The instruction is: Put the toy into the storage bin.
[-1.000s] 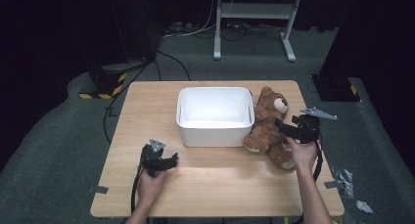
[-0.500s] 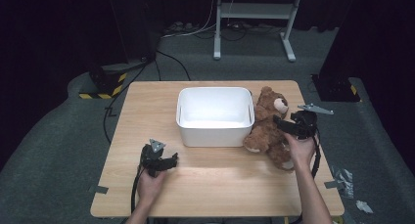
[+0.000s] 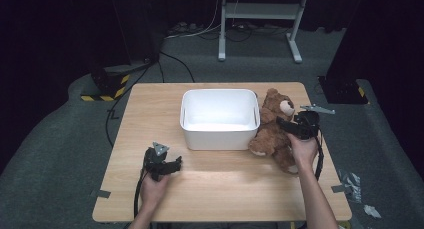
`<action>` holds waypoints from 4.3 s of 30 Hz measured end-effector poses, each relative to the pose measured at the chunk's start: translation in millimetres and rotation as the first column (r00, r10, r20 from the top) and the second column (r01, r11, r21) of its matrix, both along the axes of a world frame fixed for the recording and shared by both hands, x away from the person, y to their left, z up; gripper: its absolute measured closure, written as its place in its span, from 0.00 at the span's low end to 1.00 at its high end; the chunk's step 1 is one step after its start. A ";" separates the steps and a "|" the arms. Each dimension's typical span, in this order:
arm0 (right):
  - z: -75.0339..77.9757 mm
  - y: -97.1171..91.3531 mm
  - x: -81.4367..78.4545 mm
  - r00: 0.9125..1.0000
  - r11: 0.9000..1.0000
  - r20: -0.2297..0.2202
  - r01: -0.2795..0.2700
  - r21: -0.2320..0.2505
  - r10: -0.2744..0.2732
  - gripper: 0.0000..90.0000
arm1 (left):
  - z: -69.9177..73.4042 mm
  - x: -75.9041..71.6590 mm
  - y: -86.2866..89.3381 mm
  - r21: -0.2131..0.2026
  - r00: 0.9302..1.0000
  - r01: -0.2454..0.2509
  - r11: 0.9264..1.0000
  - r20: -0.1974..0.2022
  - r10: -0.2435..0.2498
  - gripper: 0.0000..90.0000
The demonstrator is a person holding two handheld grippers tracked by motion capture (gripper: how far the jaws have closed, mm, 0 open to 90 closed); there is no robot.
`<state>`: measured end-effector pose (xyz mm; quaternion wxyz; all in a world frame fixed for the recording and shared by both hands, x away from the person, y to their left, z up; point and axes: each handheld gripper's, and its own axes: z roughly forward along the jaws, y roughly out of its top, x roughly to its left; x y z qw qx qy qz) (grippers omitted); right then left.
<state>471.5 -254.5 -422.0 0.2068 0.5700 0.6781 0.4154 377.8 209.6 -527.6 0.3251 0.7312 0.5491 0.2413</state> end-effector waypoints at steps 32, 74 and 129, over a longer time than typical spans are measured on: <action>-4.5 16.9 41.9 0.997 0.998 -0.065 0.038 -0.039 -0.041 0.24 | 0.0 0.0 0.0 0.001 1.000 0.001 1.000 0.000 -0.001 0.22; -42.7 15.0 55.2 0.976 0.998 -0.213 -0.054 -0.025 0.047 0.70 | 0.1 -0.4 0.5 0.006 1.000 0.005 1.000 -0.002 -0.005 0.22; 10.5 -23.6 -55.6 0.957 0.962 0.184 -0.247 0.116 0.223 0.88 | 0.0 -0.8 -0.4 -0.001 1.000 0.018 1.000 -0.005 -0.018 0.22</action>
